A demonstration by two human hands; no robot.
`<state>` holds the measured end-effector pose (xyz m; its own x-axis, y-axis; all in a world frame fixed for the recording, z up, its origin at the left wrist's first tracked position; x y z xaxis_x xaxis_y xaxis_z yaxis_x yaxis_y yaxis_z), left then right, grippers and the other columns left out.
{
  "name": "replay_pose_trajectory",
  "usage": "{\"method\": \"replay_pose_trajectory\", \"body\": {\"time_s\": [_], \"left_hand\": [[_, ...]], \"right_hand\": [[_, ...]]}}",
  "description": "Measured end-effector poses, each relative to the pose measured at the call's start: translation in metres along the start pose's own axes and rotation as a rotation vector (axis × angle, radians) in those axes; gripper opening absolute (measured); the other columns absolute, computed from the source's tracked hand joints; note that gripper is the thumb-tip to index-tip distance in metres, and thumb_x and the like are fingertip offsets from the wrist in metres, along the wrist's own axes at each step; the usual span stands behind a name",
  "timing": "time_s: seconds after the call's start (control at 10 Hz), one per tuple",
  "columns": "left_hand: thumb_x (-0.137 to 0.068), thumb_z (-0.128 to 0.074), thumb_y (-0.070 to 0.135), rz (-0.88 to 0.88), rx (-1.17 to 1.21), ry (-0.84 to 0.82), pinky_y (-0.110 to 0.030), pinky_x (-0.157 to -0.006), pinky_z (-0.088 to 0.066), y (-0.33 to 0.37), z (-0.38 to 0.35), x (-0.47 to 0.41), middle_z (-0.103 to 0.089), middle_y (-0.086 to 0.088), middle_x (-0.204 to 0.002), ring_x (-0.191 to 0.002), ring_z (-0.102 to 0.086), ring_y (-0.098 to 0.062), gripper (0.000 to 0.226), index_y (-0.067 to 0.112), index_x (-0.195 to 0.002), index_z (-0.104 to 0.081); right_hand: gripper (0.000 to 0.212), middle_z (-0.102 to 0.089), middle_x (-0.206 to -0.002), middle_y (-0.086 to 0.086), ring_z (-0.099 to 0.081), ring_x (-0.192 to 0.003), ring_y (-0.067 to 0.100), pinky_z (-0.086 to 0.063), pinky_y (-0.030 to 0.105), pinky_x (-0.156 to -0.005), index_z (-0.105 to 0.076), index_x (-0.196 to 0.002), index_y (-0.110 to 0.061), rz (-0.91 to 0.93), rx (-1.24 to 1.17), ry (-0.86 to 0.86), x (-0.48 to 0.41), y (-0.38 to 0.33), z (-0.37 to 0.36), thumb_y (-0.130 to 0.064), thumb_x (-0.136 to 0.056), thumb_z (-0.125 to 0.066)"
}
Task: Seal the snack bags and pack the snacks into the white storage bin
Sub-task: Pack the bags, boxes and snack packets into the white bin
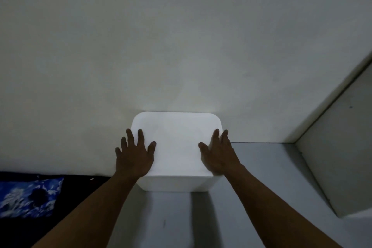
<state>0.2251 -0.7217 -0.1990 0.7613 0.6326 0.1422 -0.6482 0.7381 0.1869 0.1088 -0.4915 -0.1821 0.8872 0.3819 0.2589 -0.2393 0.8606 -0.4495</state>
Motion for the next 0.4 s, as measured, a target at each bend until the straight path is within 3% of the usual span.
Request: {"method": "replay_pose_trajectory", "body": {"time_s": [0.2,0.3,0.4], "left_hand": [[-0.097,-0.019,0.063,0.018,0.024,-0.019,-0.054,-0.115,-0.026,0.002,0.002,0.000,0.007,-0.012,-0.165,-0.146,-0.019,-0.041,0.074,0.024,-0.158,-0.001],[-0.096,-0.021,0.065,0.035,0.017,-0.009,-0.054,-0.115,-0.027,0.003,0.003,0.000,0.004,-0.011,-0.166,-0.145,-0.022,-0.041,0.075,0.025,-0.158,-0.003],[-0.094,-0.017,0.069,0.040,-0.017,-0.001,-0.057,-0.119,-0.013,0.002,0.010,0.001,0.008,-0.012,-0.166,-0.150,-0.008,-0.039,0.076,0.030,-0.157,0.001]], "right_hand": [[0.092,0.002,-0.165,0.014,-0.030,-0.144,0.038,-0.034,0.045,-0.113,0.004,-0.158,-0.015,0.001,-0.012,0.020,-0.004,0.004,-0.001,-0.066,-0.094,-0.036],[0.092,-0.013,-0.158,0.017,-0.036,-0.138,0.037,-0.038,0.044,-0.108,0.001,-0.158,-0.016,-0.001,0.003,0.010,-0.007,0.007,0.000,-0.068,-0.093,-0.037],[0.088,-0.020,-0.155,0.018,-0.030,-0.141,0.038,-0.036,0.049,-0.110,-0.008,-0.157,-0.022,0.001,-0.022,0.025,-0.004,0.006,0.015,-0.071,-0.091,-0.039]]}}
Point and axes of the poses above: each hand's wrist, its own x-axis away from the middle knuckle, its own z-axis out of the back of the hand, y = z × x, the point moved 1 cm from there along -x, towards the middle knuckle
